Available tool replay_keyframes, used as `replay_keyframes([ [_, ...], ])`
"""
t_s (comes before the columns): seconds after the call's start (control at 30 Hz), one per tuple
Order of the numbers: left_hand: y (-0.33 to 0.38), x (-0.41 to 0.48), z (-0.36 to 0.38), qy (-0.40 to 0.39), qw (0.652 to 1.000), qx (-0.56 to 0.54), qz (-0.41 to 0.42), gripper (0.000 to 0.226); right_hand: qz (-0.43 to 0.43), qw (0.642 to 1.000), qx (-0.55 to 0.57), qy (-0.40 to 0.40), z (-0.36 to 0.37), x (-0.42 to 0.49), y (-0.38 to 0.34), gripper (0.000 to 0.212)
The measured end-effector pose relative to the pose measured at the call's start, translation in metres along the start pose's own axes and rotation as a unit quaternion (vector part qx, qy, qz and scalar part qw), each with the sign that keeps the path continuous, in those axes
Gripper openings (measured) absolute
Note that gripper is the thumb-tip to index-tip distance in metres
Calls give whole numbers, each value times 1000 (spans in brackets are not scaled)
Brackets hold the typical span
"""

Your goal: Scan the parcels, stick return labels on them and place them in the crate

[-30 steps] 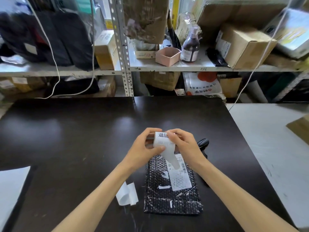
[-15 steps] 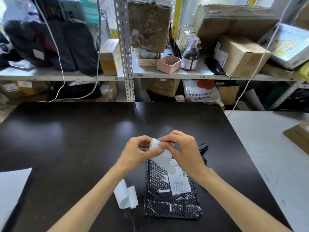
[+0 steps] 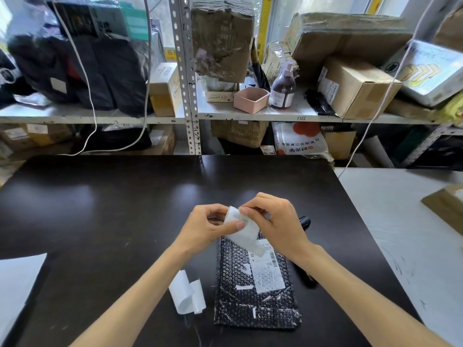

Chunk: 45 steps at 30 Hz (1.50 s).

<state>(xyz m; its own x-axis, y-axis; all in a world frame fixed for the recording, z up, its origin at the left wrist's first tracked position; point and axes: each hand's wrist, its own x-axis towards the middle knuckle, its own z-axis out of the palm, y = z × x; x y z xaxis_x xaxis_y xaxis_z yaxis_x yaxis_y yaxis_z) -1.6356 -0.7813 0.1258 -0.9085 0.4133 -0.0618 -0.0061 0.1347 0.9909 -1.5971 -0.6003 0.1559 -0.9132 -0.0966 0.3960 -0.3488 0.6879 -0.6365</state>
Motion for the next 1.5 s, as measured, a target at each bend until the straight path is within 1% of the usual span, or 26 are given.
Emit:
replay_keyframes([
  [0.23,-3,2,0,-4,1000,-1,-5,42,6,1000,3,-2,1,-1,3,9],
  [0.43,-7,4,-4,-34,999,-7,-13,37,8,1000,-16,-7,3,-1,6,13],
  [0.53,-9,4,-7,-51,999,-6,-10,39,28,999,-14,-3,8,1,8,14],
  [0.57,-10,4,-8,-57,998,13,-5,41,50,999,-1,-4,10,1,10,16],
  [0.63,-12,6,-13,-62,994,92,13,46,115,992,50,-9,15,2,17,19],
  [0.67,-14,7,-16,-56,989,138,23,48,150,986,73,-7,18,3,21,20],
  [0.73,-20,12,-24,-44,970,234,42,49,205,976,77,12,24,2,32,22],
  [0.77,-24,15,-27,-44,954,291,47,49,226,972,66,28,26,1,37,23],
  [0.83,-31,24,-32,-52,910,410,42,47,260,963,48,49,27,0,47,25],
  [0.9,-40,34,-35,-51,876,480,19,45,277,959,37,54,27,1,54,25],
  [0.97,-49,46,-36,-33,865,501,-11,45,285,957,21,51,26,0,59,24],
  [1.03,-55,57,-37,-10,864,502,-34,43,285,957,13,53,24,-1,60,23],
  [1.1,-63,69,-35,-4,863,502,-56,42,287,956,13,57,23,-1,62,22],
  [1.2,-74,77,-32,-32,843,531,-87,38,291,955,-7,50,22,0,66,22],
  [1.27,-82,77,-32,-49,835,538,-106,36,290,956,-10,45,22,1,69,22],
  [1.33,-85,77,-34,-57,829,542,-121,40,287,957,-7,41,24,2,71,22],
  [1.4,-82,75,-35,-83,821,553,-117,58,286,958,-9,34,28,4,72,23],
  [1.43,-77,73,-34,-92,824,550,-104,69,284,958,-9,31,30,5,72,24],
  [1.47,-70,70,-29,-87,834,539,-79,75,283,959,-8,28,32,7,72,24],
  [1.5,-62,67,-23,-63,849,522,-48,70,283,959,-10,27,35,9,72,23],
])
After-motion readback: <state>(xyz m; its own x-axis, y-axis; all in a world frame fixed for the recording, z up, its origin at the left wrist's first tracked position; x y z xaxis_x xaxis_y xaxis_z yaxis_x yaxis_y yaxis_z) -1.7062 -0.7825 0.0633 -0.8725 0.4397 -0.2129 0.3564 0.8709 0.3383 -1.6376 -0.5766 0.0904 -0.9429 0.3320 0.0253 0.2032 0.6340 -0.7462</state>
